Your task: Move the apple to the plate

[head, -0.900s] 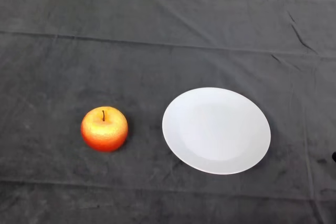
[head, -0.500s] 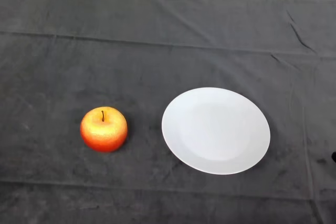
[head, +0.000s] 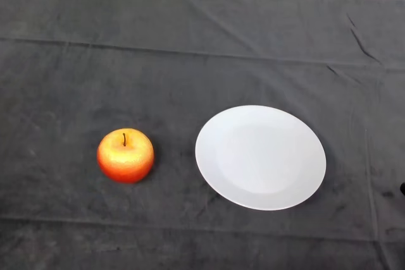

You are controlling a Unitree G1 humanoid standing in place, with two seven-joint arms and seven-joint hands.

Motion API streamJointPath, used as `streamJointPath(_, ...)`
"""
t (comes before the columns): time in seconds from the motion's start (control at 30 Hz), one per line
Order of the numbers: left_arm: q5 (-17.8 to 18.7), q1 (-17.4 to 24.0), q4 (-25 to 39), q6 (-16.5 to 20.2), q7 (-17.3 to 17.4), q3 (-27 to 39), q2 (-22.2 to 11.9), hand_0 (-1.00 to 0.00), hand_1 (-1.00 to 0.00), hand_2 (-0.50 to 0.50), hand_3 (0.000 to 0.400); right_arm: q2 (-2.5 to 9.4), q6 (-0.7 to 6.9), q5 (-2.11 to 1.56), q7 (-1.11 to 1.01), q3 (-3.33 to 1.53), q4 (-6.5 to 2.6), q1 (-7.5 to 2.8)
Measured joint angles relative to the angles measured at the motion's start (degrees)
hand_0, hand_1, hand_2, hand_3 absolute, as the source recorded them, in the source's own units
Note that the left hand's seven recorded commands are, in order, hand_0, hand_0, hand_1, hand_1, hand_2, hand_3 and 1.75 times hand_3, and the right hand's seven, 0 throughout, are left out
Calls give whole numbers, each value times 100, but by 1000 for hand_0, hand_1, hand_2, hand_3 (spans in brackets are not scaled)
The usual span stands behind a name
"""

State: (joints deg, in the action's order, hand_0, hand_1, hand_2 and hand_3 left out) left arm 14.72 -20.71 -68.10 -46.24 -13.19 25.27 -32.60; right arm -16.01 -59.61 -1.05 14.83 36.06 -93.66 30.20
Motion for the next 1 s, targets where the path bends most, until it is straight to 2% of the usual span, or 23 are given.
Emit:
streamJointPath(0.43,-423,-49,188,-156,-295,-248,184,0,0,0,0,2,4,-5,1,-12,4,0)
streamJointPath(0.87,-802,15,1773,-92,-476,-636,402,0,0,0,0,6,4,-7,1,-22,40,-1)
streamJointPath(1.0,-916,214,2299,19,-529,-728,532,0,0,0,0,9,4,-8,1,-34,43,-1)
